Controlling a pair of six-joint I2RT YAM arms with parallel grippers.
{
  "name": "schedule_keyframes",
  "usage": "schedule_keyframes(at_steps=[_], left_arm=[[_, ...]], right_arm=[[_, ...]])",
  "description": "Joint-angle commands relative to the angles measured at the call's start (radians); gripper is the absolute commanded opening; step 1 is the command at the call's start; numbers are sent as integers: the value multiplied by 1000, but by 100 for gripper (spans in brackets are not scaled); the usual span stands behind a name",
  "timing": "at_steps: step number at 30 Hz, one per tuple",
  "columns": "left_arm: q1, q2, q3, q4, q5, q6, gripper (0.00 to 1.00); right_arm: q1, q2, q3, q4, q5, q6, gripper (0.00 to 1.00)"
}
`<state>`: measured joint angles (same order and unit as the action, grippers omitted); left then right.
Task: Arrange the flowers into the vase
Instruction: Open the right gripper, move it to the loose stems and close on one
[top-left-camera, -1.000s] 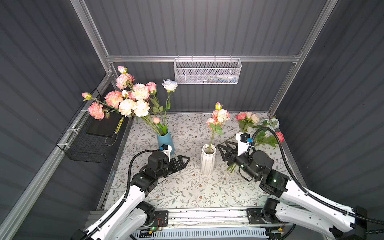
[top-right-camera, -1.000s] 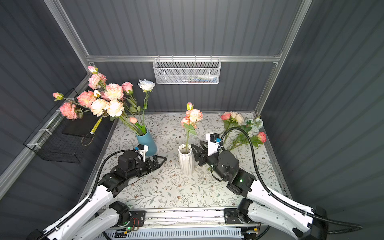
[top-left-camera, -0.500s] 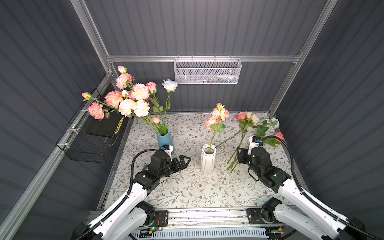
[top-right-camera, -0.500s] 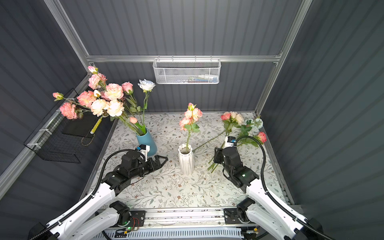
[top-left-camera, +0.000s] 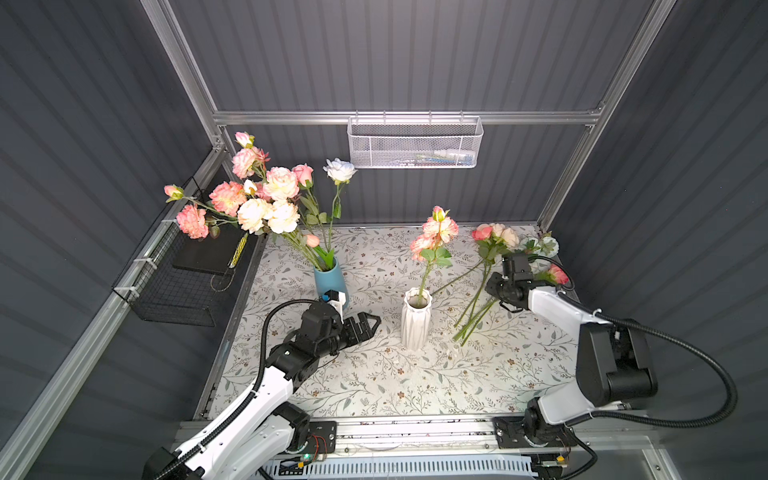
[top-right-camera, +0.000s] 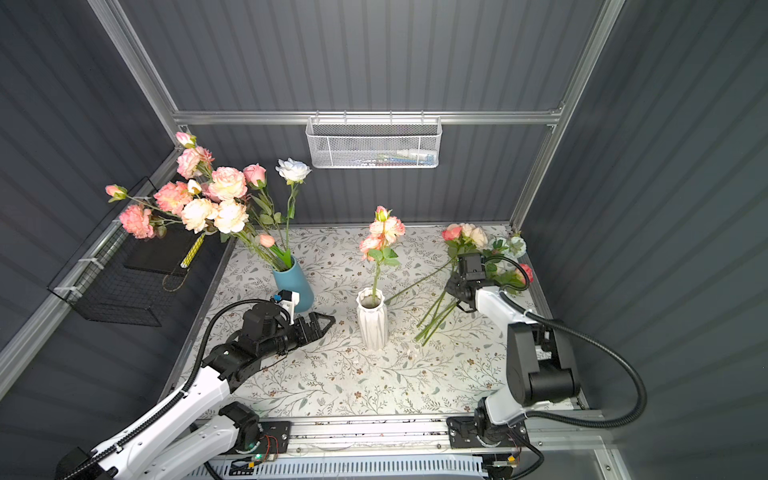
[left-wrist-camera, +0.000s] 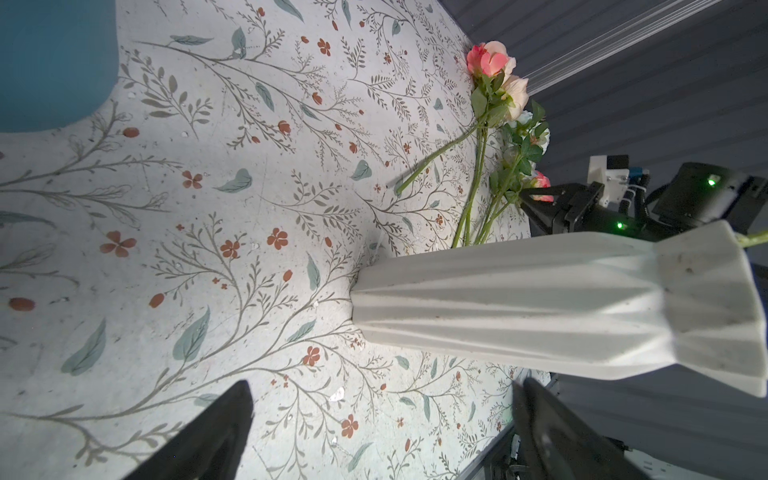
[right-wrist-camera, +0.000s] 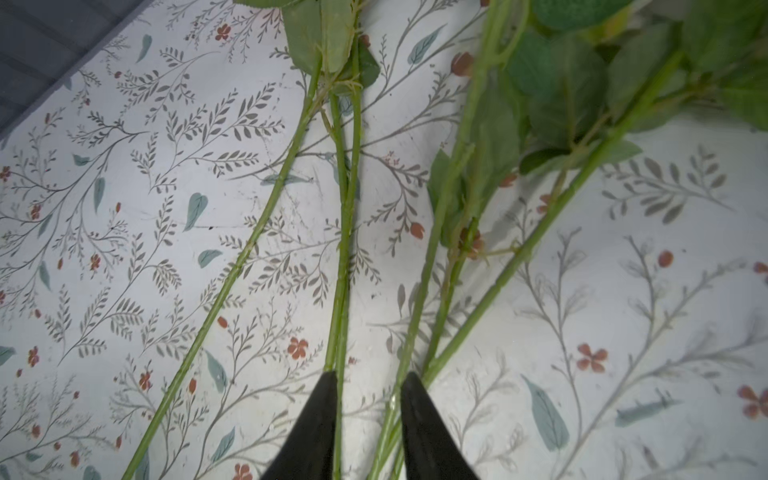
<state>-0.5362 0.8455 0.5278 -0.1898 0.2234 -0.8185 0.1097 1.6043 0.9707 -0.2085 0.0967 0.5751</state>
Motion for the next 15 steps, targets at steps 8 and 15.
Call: schedule_keyframes(at_steps=[8,15], left_arm=[[-2,-10,-4,-27,-12,41,100],[-2,-9,-9,-28,-13,45,100]], right_arm=[[-16,212,196,-164,55,-30,29],[-29,240,191,-167,74,-31,29]])
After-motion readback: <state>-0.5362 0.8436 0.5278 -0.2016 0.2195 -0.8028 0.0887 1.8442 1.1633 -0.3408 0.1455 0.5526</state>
